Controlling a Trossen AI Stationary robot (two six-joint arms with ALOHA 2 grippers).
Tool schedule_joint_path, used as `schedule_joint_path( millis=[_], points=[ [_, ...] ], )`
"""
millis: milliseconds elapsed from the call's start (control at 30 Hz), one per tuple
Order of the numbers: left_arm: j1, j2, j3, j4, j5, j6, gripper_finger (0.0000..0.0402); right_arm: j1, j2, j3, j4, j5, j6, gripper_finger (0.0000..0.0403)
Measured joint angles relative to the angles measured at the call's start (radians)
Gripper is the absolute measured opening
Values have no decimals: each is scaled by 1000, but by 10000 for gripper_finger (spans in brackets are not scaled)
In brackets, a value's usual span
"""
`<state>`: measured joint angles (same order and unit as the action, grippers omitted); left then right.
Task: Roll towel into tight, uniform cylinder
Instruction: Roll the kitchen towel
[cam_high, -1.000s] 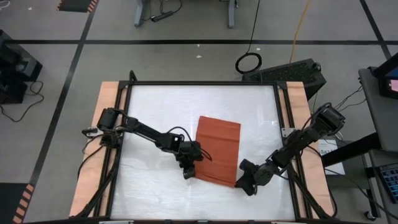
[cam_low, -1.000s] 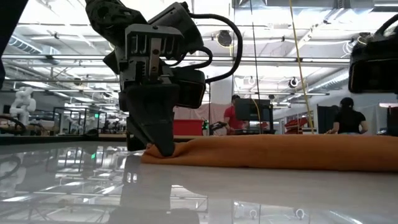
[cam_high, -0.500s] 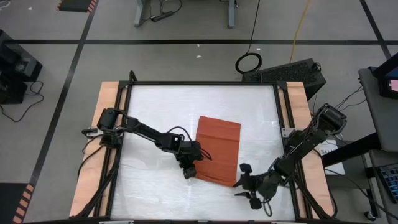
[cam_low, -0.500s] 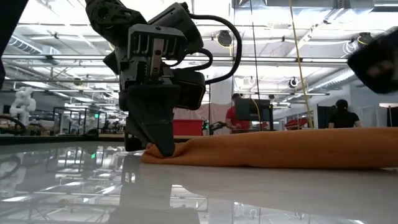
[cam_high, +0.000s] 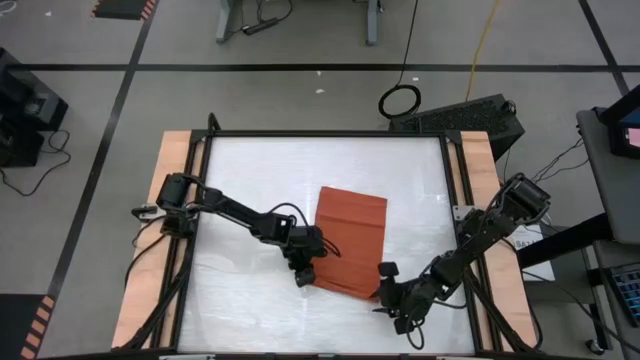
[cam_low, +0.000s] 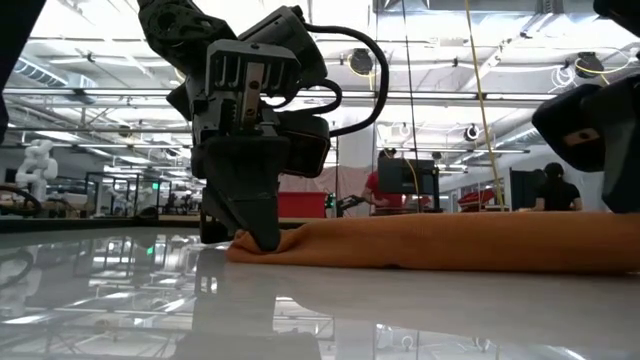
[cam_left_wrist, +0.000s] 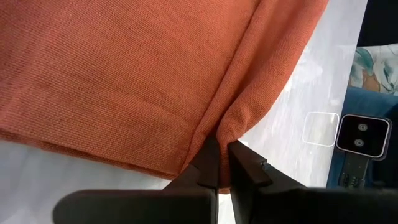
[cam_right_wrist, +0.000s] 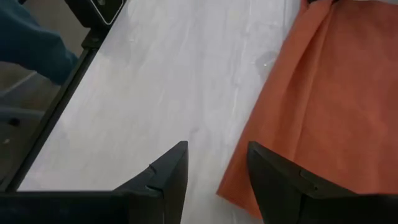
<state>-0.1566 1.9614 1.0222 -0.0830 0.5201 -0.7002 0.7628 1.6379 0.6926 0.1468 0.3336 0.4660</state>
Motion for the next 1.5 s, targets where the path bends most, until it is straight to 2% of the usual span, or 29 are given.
schedule_joint_path(
  millis=[467,800,1233,1500],
  points=[
    [0,0,0,0,0,0,16,-3,0,24,38,-11,-70,154],
    [13,0,0,-2,16,0,16,-33,0,23,-57,-71,-63,154],
    [13,0,0,-2,16,19,16,-77,0,23,-178,-79,-61,154],
    [19,1,-2,9,23,27,16,-90,0,23,-184,-76,-67,154]
  ],
)
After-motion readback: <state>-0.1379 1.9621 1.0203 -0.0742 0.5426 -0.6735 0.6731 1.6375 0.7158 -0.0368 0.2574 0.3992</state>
